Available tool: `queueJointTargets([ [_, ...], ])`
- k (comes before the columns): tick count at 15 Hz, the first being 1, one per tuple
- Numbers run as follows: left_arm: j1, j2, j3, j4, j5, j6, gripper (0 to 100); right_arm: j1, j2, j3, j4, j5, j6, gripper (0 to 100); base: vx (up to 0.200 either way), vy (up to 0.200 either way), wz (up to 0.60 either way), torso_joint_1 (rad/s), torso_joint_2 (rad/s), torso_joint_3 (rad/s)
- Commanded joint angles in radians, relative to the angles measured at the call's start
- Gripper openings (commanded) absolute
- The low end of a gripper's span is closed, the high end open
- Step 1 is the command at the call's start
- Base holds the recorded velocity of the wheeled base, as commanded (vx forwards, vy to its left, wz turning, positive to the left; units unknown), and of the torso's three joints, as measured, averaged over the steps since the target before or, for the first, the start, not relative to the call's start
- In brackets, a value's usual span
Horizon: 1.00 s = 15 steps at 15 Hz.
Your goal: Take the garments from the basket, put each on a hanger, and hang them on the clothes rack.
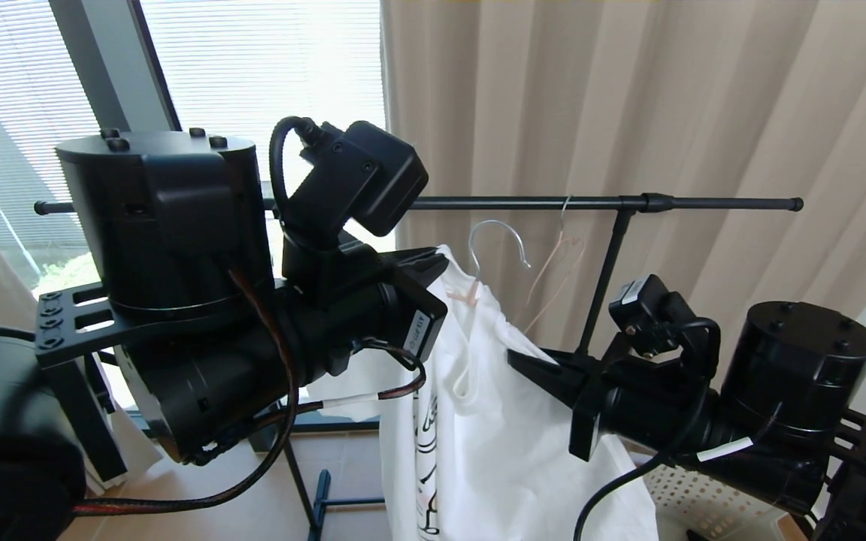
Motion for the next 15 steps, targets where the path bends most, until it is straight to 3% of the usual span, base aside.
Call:
queueJointTargets([
  [1,0.002,0.009,0.003,0.000,0.001,0.001,0,0.000,-0.034,0.007,-0.004,0.001,0.005,0,0.000,0.000,0.00,0.000,0.00,0.000],
  [15,0.000,0.028,0.020,0.000,-0.016,0.009,0,-0.004,-0.105,0.001,-0.016,-0.001,0.045,0,0.000,0.000,0.00,0.000,0.00,0.000],
])
